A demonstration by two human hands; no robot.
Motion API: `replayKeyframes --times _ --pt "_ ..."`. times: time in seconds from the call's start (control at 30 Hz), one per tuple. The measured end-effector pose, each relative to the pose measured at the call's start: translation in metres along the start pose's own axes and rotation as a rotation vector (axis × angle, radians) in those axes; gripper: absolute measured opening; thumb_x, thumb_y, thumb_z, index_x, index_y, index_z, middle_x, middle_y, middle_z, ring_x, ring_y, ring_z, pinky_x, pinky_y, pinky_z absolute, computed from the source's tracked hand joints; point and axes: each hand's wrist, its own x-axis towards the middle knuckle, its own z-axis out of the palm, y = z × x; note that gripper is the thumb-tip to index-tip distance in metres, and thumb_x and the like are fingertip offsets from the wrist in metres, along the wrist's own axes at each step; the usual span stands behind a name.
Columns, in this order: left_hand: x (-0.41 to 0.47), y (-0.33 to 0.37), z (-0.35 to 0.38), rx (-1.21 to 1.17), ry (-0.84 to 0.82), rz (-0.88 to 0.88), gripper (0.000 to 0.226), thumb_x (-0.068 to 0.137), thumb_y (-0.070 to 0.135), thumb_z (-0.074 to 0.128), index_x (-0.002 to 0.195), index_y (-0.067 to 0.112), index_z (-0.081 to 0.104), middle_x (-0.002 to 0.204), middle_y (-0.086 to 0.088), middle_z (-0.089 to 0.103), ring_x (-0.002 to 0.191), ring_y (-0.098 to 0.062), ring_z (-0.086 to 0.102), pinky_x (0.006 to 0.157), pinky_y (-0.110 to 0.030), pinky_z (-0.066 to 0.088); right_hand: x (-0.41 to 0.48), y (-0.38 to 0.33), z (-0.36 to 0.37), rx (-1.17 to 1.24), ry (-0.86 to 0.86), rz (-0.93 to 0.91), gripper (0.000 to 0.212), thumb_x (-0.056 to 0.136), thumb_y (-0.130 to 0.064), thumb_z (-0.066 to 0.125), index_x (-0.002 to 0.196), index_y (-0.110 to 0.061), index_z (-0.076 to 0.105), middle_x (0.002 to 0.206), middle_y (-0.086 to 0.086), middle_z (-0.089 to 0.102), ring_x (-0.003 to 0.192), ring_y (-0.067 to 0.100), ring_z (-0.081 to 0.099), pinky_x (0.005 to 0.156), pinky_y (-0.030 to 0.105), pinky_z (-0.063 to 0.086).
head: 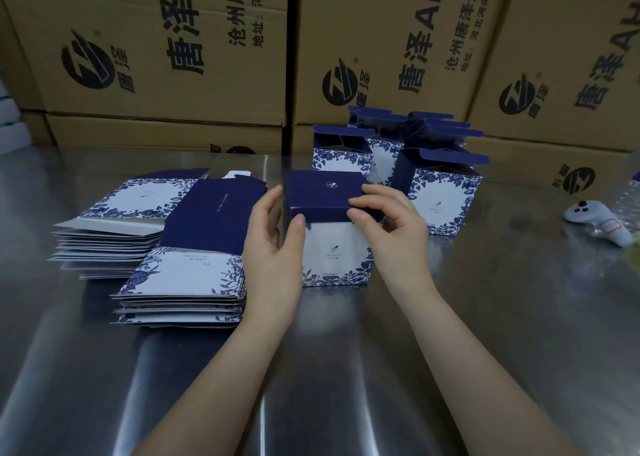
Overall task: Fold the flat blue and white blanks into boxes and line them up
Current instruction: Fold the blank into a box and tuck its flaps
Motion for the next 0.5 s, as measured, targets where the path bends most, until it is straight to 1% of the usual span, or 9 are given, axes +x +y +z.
replayKeyframes --times 0.1,0.13,0.17,0.27,0.3,0.37,0.4,0.43,0.5 --pt "0.001 -0.004 -0.002 0.088 0.023 -0.032 0.031 0.099 0.007 0.055 0.116 0.032 0.058 0.114 0.025 0.064 0.107 0.014 0.057 0.084 -0.003 0.044 0.004 0.005 -0.008 -0.095 0.071 -0.016 0.019 0.084 -0.010 0.071 0.090 -0.029 0.071 0.116 -0.003 0.064 0.110 0.000 0.055 0.084 0.014 0.043" --pt "0.001 -0.005 -0.003 0.123 0.011 -0.036 0.029 0.099 0.005 0.053 0.109 0.031 0.062 0.108 0.022 0.067 0.101 0.012 0.060 0.082 -0.004 0.045 0.006 0.007 -0.011 -0.123 0.091 -0.015 0.018 0.085 -0.010 0.070 0.092 -0.027 0.071 0.117 -0.002 0.064 0.111 0.001 0.055 0.082 0.010 0.042" --pt "0.001 -0.006 -0.003 0.157 -0.012 -0.045 0.031 0.098 0.003 0.052 0.101 0.030 0.065 0.100 0.020 0.069 0.096 0.008 0.064 0.081 -0.009 0.047 0.008 0.009 -0.015 -0.157 0.109 -0.013 0.016 0.086 -0.010 0.069 0.094 -0.025 0.071 0.119 -0.002 0.063 0.113 0.004 0.054 0.083 0.009 0.041" --pt "-0.002 -0.008 -0.001 0.243 -0.102 -0.082 0.037 0.095 -0.003 0.049 0.086 0.028 0.068 0.086 0.009 0.071 0.089 -0.019 0.068 0.080 -0.034 0.053 0.013 0.015 -0.021 -0.311 0.127 -0.012 0.015 0.090 -0.011 0.065 0.103 -0.016 0.071 0.128 0.002 0.059 0.124 0.013 0.049 0.100 0.017 0.038" --pt "-0.003 -0.009 0.000 0.254 -0.131 -0.092 0.039 0.094 -0.004 0.049 0.083 0.027 0.068 0.085 0.002 0.072 0.086 -0.028 0.068 0.078 -0.040 0.054 0.014 0.017 -0.022 -0.370 0.130 -0.019 0.017 0.091 -0.010 0.063 0.105 -0.014 0.070 0.131 0.005 0.057 0.127 0.017 0.046 0.101 0.014 0.033" --pt "-0.005 -0.009 0.002 0.272 -0.193 -0.112 0.041 0.093 -0.005 0.047 0.080 0.027 0.069 0.085 -0.011 0.072 0.083 -0.040 0.067 0.074 -0.046 0.054 0.016 0.020 -0.022 -0.465 0.159 -0.042 0.018 0.091 -0.009 0.062 0.108 -0.012 0.070 0.134 0.010 0.052 0.128 0.025 0.041 0.091 -0.002 0.023" --pt "-0.006 -0.010 0.002 0.290 -0.226 -0.120 0.043 0.093 -0.005 0.046 0.080 0.028 0.069 0.086 -0.015 0.071 0.079 -0.040 0.066 0.068 -0.041 0.053 0.016 0.021 -0.023 -0.494 0.180 -0.050 0.019 0.091 -0.009 0.063 0.108 -0.012 0.070 0.133 0.012 0.051 0.125 0.028 0.041 0.085 -0.005 0.023" --pt "-0.007 -0.010 0.002 0.312 -0.258 -0.128 0.043 0.093 -0.006 0.045 0.080 0.028 0.069 0.085 -0.018 0.071 0.072 -0.036 0.065 0.062 -0.032 0.048 0.017 0.022 -0.024 -0.519 0.198 -0.058 0.019 0.092 -0.010 0.063 0.109 -0.013 0.071 0.131 0.012 0.051 0.122 0.029 0.042 0.082 -0.005 0.024" --pt "-0.009 -0.009 0.002 0.349 -0.309 -0.140 0.042 0.093 -0.006 0.046 0.081 0.027 0.070 0.081 -0.018 0.070 0.048 -0.016 0.050 0.049 -0.019 0.035 0.018 0.024 -0.025 -0.573 0.221 -0.078 0.020 0.092 -0.013 0.063 0.110 -0.014 0.071 0.127 0.010 0.053 0.116 0.029 0.045 0.081 0.002 0.026"
